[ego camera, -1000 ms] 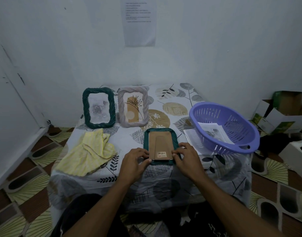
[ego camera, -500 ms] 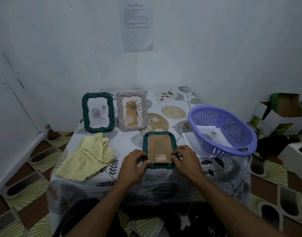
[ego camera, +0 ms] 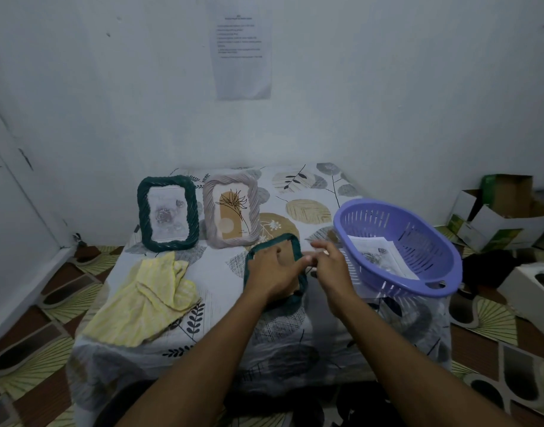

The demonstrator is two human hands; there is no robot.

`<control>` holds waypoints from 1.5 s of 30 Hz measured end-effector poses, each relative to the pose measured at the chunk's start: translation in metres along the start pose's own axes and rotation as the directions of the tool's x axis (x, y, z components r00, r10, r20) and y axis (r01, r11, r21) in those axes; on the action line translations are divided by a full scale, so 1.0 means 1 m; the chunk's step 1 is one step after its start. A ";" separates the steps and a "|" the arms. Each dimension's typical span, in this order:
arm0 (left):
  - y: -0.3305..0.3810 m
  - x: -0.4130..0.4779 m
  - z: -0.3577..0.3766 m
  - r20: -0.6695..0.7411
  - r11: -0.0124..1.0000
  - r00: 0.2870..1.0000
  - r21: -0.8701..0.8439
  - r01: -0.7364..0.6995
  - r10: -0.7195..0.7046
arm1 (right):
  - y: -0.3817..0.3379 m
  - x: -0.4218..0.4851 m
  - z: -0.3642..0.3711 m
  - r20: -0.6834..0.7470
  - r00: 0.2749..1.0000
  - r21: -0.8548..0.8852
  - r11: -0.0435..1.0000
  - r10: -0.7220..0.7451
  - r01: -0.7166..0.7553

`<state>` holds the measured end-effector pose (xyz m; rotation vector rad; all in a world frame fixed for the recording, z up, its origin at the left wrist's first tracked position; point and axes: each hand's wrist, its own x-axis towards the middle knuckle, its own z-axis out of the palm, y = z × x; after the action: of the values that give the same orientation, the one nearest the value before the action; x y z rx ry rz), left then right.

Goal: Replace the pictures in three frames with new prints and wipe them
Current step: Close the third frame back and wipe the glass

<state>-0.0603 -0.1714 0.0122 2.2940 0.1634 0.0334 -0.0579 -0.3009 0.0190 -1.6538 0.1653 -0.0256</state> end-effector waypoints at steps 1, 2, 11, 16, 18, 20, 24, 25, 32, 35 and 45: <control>0.001 0.000 -0.002 -0.012 0.999 1.000 -0.041 0.024 -0.024 | -0.007 0.001 0.002 0.020 1.000 0.086 0.996 0.008 -0.010; 0.000 0.001 -0.006 -0.026 0.994 0.999 -0.100 0.039 -0.042 | -0.015 0.001 0.003 0.041 0.999 0.140 0.990 0.010 -0.016; -0.006 -0.009 -0.044 0.097 0.620 0.995 -0.778 0.101 -0.040 | -0.028 0.013 0.013 0.097 0.995 -0.003 0.999 -0.039 0.039; -0.022 -0.016 -0.051 0.137 0.475 0.989 -0.867 0.148 -0.059 | 0.002 0.024 0.013 0.114 0.981 -0.085 0.985 0.157 -0.148; -0.026 -0.018 -0.051 0.144 0.455 0.987 -0.876 0.159 -0.067 | 0.009 0.024 0.014 0.110 0.975 -0.030 0.981 0.194 -0.191; -0.029 -0.020 -0.051 0.139 0.461 0.988 -0.873 0.157 -0.073 | 0.014 0.026 0.014 0.096 0.973 0.042 0.976 0.209 -0.214; -0.043 -0.015 -0.056 0.128 0.577 0.990 -0.805 0.137 -0.056 | 0.010 0.027 0.011 0.095 0.978 0.142 0.969 0.188 -0.200; -0.048 -0.013 -0.059 0.122 0.647 0.992 -0.755 0.108 -0.024 | 0.007 0.028 0.010 0.097 0.979 0.156 0.968 0.181 -0.194; -0.117 0.001 -0.107 -0.417 0.971 0.904 0.239 0.010 0.093 | -0.001 0.031 0.011 0.086 0.988 0.162 0.976 0.132 -0.145; -0.147 -0.004 -0.126 -0.462 0.893 0.885 0.370 0.258 -0.065 | -0.002 0.031 0.017 0.081 0.990 0.133 0.983 0.115 -0.125; -0.106 -0.008 -0.126 -0.583 0.993 0.813 -0.097 -0.068 -0.001 | -0.012 0.024 0.031 0.118 0.990 0.118 0.989 0.080 -0.094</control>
<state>-0.0896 -0.0095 0.0173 2.1035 0.4252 0.7559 -0.0298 -0.2724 0.0264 -1.5193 0.1463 0.1218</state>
